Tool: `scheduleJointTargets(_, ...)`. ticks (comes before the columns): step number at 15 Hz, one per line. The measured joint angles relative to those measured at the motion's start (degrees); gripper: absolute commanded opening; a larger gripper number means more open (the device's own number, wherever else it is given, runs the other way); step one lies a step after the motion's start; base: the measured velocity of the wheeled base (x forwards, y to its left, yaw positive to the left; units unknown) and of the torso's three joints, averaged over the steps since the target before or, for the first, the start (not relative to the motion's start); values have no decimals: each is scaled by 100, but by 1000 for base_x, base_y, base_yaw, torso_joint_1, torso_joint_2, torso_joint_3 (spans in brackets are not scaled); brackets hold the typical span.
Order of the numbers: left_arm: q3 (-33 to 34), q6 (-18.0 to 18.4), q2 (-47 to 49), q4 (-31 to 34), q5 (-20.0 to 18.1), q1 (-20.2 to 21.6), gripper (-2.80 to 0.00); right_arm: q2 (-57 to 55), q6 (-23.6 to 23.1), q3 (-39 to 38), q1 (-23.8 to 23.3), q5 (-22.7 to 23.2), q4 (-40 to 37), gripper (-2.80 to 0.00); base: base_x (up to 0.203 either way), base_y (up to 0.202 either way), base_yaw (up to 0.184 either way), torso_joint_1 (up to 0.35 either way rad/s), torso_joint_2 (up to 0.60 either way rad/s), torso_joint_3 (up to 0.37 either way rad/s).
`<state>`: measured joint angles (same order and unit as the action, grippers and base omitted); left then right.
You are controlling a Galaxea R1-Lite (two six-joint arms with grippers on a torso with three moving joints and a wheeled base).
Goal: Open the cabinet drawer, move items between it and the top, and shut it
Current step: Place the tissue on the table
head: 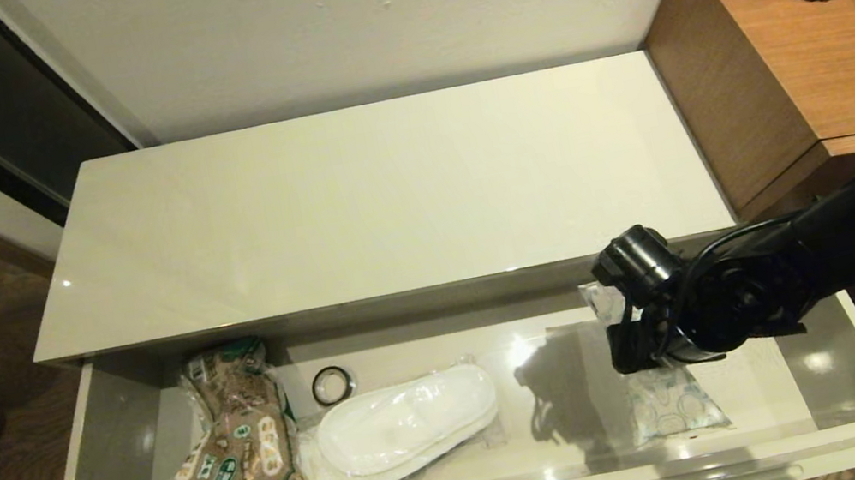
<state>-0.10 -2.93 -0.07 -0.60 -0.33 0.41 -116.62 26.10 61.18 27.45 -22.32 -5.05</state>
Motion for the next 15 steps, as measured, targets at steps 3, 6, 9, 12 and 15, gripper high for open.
scheduleJointTargets(3, 0, 6, 0, 0, -2, 0, -280, 203, -39, -61, 83, -29, -12, -280, 0, 0, 0, 0, 0, 0)
scheduleJointTargets(6, 0, 6, 0, 0, -2, 0, -280, 412, -24, -77, 152, -41, -221, -280, 0, 0, 0, 0, 0, 0)
scheduleJointTargets(9, 0, 5, 0, 0, 0, 0, -280, 625, -11, -64, 224, -123, -414, -280, 0, 0, 0, 0, 0, 0)
scheduleJointTargets(12, 0, 2, 0, 0, 0, 0, -280, 844, -26, 164, 239, -171, -716, -280, 0, 0, 0, 0, 0, 0)
scheduleJointTargets(15, 0, 4, 0, 0, 0, 0, -280, 997, -55, 769, 226, -173, -1272, -280, 0, 0, 0, 0, 0, 0)
